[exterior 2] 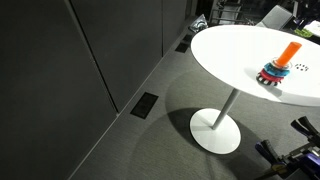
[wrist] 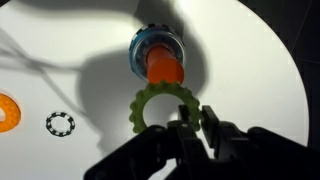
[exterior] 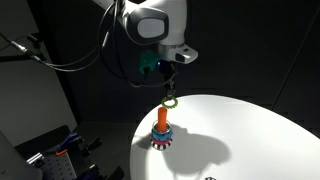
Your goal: Pick up the green ring from the table and stack it on the rings stacking stand
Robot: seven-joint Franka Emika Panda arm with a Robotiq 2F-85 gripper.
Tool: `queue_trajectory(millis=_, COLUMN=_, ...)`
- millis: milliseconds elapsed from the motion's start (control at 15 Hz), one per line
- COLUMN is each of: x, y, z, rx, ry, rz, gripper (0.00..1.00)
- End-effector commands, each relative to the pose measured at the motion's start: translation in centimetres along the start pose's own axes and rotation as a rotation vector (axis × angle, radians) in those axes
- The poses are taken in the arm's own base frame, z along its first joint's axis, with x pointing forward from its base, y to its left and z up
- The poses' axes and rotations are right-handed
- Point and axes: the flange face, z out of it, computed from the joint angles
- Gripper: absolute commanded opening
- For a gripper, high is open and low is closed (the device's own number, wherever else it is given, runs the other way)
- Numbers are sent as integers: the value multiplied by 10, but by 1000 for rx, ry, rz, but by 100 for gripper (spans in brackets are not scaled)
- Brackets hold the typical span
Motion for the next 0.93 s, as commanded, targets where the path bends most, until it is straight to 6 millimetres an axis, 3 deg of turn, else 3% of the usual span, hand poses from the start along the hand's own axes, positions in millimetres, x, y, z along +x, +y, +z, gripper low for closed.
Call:
queue_trajectory(millis=0, x=-6, y=-2, z=0, rx=6, ry=-41, rz=16, gripper=7)
queue_trajectory(millis=867, x=-8, y=-16, z=32, rx=-6, ry=-75, rz=5, gripper=7)
